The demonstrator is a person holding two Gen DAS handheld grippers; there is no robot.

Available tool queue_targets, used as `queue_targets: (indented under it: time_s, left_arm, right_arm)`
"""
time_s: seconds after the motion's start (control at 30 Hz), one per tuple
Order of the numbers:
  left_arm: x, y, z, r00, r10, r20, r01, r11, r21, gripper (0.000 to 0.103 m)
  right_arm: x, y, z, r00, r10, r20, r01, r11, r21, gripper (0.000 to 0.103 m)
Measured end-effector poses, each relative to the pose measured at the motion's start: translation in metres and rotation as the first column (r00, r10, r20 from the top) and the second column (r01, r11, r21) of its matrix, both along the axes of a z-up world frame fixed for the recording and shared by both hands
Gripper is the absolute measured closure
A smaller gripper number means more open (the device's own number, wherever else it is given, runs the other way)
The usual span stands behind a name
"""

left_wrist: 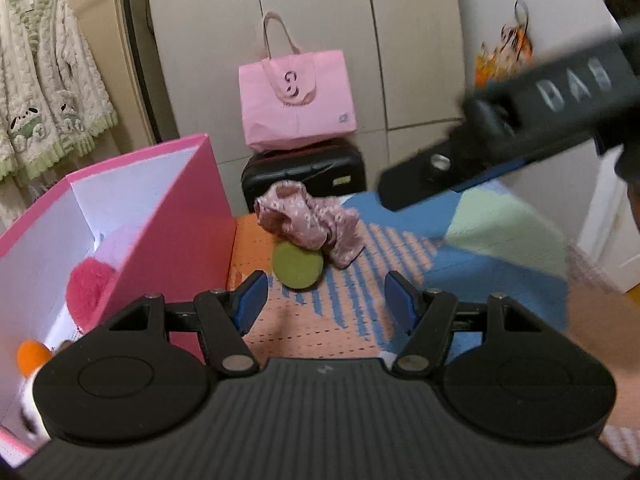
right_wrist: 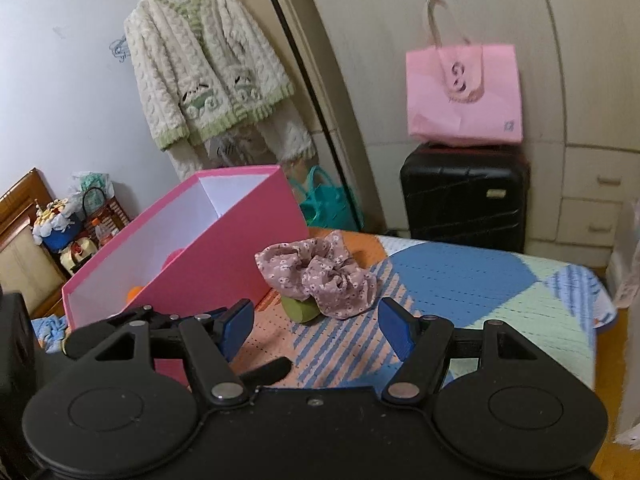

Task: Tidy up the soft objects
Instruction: 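Move both grippers to the pink floral scrunchie and green sponge, then grasp the green round sponge with the left gripper while the right grasps the pink scrunchie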

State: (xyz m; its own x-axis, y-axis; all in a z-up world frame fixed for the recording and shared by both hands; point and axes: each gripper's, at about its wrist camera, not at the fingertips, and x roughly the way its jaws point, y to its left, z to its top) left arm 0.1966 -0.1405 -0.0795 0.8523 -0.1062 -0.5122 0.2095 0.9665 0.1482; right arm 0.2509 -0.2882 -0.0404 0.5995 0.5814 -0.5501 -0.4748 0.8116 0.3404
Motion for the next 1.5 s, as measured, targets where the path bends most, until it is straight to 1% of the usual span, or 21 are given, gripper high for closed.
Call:
queue_targets:
  time_s: [0.13,0.3,0.37,0.4,0.47,0.53,0.63,0.67,0.7,0.77,0.83,0.87,0.93,1.03,1.13,1.2,1.23,1.37,1.5]
  left_arm:
    - [0.018,-0.002,-0.007,0.998,0.039,-0.039,-0.039,0.999,0.0,0.042]
    - [0.032,-0.005,-0.009,0.996,0.088,-0.019,-0.087,0.995,0.044,0.043]
    - [0.035,-0.002,-0.007,0.995,0.098,-0.017,-0.098,0.995,0.025,0.043]
    - [0.037,-0.001,-0.007,0.995,0.102,-0.013,-0.101,0.995,0.019,0.045]
    - [0.041,-0.001,-0.007,0.995,0.102,-0.01,-0.102,0.994,0.025,0.047]
    - [0.048,-0.002,-0.009,0.994,0.105,-0.023,-0.105,0.994,0.026,0.05]
    - [0.053,0.0,-0.009,0.994,0.104,-0.046,-0.104,0.995,0.0,0.056]
    - [0.054,0.0,-0.01,0.994,0.104,-0.047,-0.103,0.995,0.005,0.061]
    - [0.053,0.0,-0.011,0.994,0.102,-0.049,-0.102,0.995,0.011,0.068]
    - [0.054,0.0,-0.014,0.995,0.09,-0.049,-0.089,0.996,0.03,0.068]
    - [0.053,0.001,-0.014,0.995,0.085,-0.047,-0.083,0.996,0.031,0.068]
    - [0.053,0.001,-0.013,0.995,0.083,-0.049,-0.082,0.996,0.022,0.068]
    - [0.053,0.003,-0.013,0.995,0.088,-0.051,-0.087,0.996,0.01,0.068]
    - [0.055,0.004,-0.012,0.994,0.093,-0.052,-0.093,0.996,0.003,0.067]
    - [0.063,0.007,-0.012,0.993,0.089,-0.083,-0.091,0.995,-0.027,0.065]
    - [0.066,0.011,-0.013,0.992,0.089,-0.087,-0.092,0.995,-0.034,0.065]
    - [0.066,0.01,-0.013,0.992,0.087,-0.086,-0.091,0.995,-0.032,0.065]
    - [0.064,0.008,-0.013,0.994,0.081,-0.071,-0.082,0.996,-0.015,0.071]
    - [0.063,0.013,-0.008,0.992,0.117,-0.038,-0.117,0.993,-0.015,0.071]
  right_arm:
    - [0.025,0.011,-0.014,0.997,0.032,-0.07,-0.031,0.999,0.011,0.03]
    - [0.053,0.02,-0.022,0.986,0.073,-0.152,-0.063,0.996,0.065,0.029]
    - [0.061,0.024,-0.023,0.982,0.083,-0.171,-0.071,0.995,0.074,0.025]
    - [0.067,0.025,-0.023,0.981,0.086,-0.175,-0.074,0.994,0.078,0.023]
    - [0.077,0.03,-0.024,0.979,0.09,-0.184,-0.076,0.994,0.082,0.021]
    - [0.089,0.035,-0.03,0.975,0.088,-0.202,-0.073,0.994,0.076,0.019]
    - [0.108,0.039,-0.042,0.968,0.072,-0.24,-0.052,0.995,0.085,0.019]
    - [0.112,0.039,-0.046,0.964,0.067,-0.256,-0.044,0.995,0.094,0.019]
    - [0.117,0.039,-0.051,0.96,0.061,-0.275,-0.033,0.994,0.106,0.019]
    - [0.123,0.035,-0.06,0.953,0.054,-0.298,-0.016,0.992,0.129,0.024]
    - [0.126,0.031,-0.066,0.948,0.064,-0.311,-0.016,0.988,0.155,0.041]
    - [0.126,0.029,-0.068,0.946,0.071,-0.315,-0.016,0.985,0.173,0.045]
    - [0.126,0.025,-0.069,0.947,0.078,-0.311,-0.017,0.981,0.195,0.067]
    - [0.121,0.025,-0.062,0.962,0.063,-0.266,-0.026,0.99,0.141,0.08]
    - [0.116,0.027,-0.056,0.973,0.054,-0.222,-0.035,0.995,0.09,0.082]
    - [0.112,0.029,-0.055,0.978,0.051,-0.2,-0.041,0.998,0.057,0.082]
    - [0.111,0.027,-0.055,0.98,0.05,-0.194,-0.041,0.998,0.047,0.082]
    - [0.108,0.025,-0.055,0.984,0.024,-0.177,-0.02,0.999,0.025,0.082]
    - [0.103,0.021,-0.052,0.989,-0.006,-0.15,0.004,1.0,-0.013,0.082]
